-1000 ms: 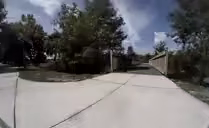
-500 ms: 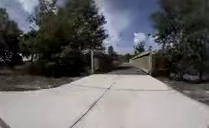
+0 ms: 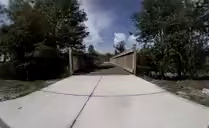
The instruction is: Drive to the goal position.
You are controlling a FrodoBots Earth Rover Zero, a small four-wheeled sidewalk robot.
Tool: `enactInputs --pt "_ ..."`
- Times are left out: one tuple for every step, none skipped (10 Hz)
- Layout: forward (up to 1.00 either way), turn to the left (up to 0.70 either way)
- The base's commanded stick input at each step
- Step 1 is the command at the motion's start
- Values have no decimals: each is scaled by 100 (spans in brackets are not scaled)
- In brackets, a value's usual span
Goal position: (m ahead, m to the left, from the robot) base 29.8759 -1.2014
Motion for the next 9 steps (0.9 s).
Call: enactInputs --pt "85 0" --pt "85 0" --pt "85 0" --pt "85 0" --pt "85 0" --pt "85 0" --pt "85 0" --pt "85 0" --pt "85 0"
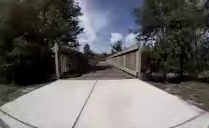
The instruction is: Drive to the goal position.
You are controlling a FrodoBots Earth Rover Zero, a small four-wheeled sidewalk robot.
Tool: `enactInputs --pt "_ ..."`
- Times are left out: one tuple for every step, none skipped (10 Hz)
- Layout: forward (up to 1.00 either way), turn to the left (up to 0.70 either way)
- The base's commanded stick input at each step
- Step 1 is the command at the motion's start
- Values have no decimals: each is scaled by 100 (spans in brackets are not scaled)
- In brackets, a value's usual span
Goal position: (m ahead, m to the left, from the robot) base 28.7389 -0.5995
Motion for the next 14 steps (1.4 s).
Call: enactInputs --pt "85 0" --pt "85 0" --pt "85 0" --pt "85 0" --pt "85 0" --pt "85 0" --pt "85 0" --pt "85 0" --pt "85 0" --pt "85 0" --pt "85 0" --pt "85 0" --pt "85 0" --pt "85 0"
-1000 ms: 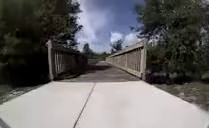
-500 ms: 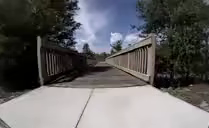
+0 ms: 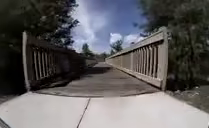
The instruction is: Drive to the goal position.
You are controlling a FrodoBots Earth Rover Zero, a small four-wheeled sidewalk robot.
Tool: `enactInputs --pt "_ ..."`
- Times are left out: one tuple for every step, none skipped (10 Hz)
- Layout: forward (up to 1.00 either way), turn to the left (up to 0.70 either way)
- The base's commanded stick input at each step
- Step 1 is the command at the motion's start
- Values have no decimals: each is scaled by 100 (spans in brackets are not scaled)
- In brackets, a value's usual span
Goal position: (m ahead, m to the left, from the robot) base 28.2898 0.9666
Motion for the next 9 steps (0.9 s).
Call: enactInputs --pt "85 0" --pt "85 0" --pt "85 0" --pt "85 0" --pt "85 0" --pt "85 0" --pt "85 0" --pt "85 0" --pt "85 0"
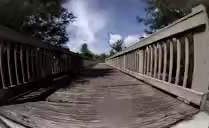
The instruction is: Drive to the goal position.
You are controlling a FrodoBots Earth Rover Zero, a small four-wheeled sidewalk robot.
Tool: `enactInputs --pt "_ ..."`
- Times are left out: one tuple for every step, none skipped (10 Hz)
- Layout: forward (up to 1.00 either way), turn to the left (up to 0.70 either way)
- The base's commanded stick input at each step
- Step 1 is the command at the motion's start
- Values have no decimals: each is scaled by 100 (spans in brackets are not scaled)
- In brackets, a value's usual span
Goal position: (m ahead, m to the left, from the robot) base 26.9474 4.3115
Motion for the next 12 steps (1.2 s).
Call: enactInputs --pt "85 0" --pt "85 0" --pt "85 0" --pt "85 0" --pt "85 0" --pt "85 0" --pt "85 0" --pt "85 0" --pt "85 0" --pt "85 0" --pt "85 0" --pt "85 0"
